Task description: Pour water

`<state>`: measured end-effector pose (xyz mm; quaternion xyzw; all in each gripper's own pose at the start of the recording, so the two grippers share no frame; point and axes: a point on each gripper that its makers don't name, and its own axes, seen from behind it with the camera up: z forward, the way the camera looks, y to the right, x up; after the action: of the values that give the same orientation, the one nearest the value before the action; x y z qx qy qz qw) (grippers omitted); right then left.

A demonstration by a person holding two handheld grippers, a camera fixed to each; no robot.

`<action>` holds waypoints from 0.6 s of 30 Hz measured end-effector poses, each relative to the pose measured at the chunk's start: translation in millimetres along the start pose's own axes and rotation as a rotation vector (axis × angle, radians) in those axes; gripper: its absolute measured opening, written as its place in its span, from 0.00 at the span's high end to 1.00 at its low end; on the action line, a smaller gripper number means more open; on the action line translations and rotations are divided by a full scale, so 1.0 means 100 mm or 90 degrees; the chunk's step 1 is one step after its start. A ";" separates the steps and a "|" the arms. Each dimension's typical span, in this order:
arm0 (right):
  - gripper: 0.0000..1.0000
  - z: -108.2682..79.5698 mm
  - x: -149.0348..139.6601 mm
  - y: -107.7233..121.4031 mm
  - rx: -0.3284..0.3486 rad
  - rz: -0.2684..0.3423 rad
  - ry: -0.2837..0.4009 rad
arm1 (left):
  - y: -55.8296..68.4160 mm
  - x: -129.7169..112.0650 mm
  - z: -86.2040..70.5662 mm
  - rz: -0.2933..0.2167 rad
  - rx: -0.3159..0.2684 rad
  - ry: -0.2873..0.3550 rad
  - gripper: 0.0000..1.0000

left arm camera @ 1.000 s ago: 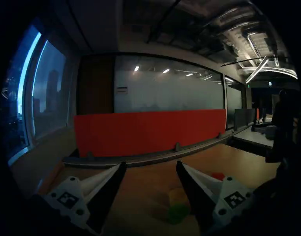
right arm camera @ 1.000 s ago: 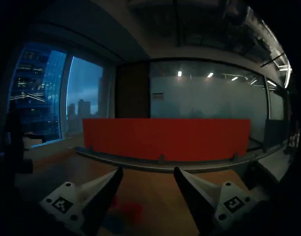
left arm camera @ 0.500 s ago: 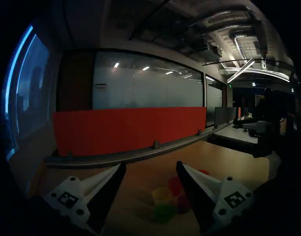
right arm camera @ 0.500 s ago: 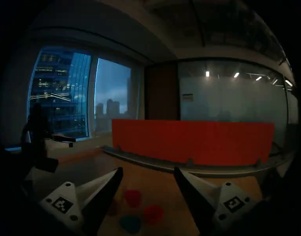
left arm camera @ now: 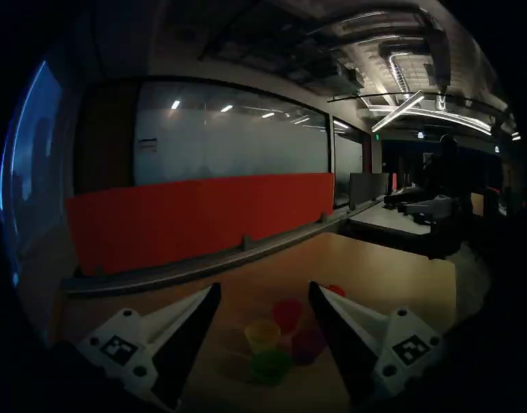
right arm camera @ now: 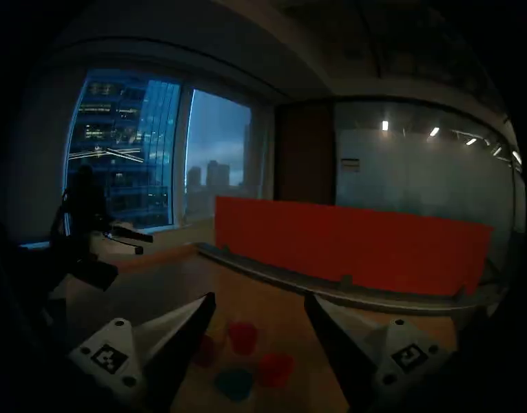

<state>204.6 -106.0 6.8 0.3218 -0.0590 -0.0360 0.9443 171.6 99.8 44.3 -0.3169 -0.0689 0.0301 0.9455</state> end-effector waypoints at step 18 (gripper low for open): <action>0.01 0.01 -0.42 -0.02 0.051 -0.025 -0.092 | 0.08 -0.39 0.09 0.015 -0.047 -0.078 0.06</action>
<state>162.6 -104.0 2.3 0.3572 -0.1223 -0.0757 0.9229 132.0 107.9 41.9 -0.3499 -0.1236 0.0579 0.9268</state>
